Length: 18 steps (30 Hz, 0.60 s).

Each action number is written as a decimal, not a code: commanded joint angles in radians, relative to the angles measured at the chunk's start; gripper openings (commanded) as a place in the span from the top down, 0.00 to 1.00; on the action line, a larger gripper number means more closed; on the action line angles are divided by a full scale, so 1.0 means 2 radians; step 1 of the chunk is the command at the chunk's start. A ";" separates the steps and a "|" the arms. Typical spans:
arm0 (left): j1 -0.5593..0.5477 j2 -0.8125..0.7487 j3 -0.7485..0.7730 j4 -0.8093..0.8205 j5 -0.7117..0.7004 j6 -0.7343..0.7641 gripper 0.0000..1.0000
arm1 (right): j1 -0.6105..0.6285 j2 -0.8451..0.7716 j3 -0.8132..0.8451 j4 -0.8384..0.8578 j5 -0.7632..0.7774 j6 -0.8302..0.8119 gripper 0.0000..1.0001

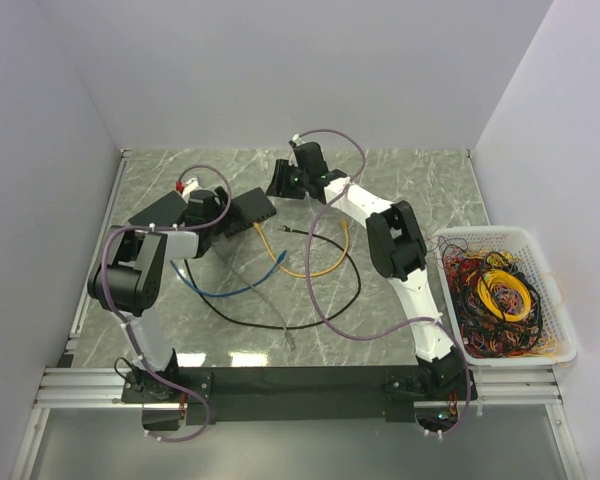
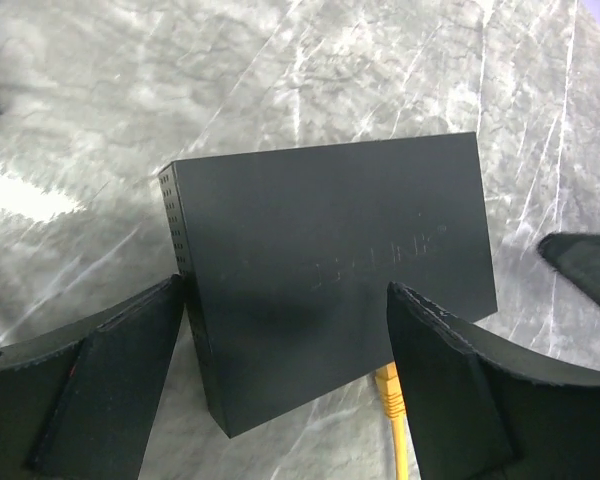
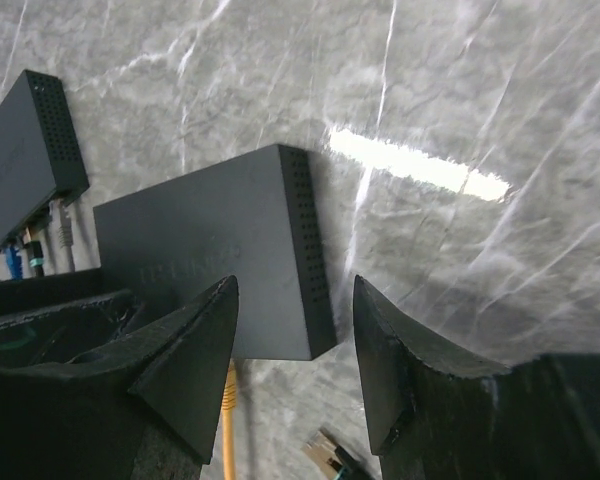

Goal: Insert the plug into the switch port

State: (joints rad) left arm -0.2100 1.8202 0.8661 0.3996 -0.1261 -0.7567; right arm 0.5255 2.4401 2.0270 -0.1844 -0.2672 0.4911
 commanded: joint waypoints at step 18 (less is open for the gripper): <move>-0.030 0.128 0.177 -0.018 0.097 0.007 0.12 | -0.029 -0.025 -0.066 0.037 -0.021 0.042 0.43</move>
State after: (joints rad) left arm -0.2363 2.0281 1.1332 0.3996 -0.0452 -0.7418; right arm 0.4820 2.4462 1.9240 -0.1318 -0.3050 0.5606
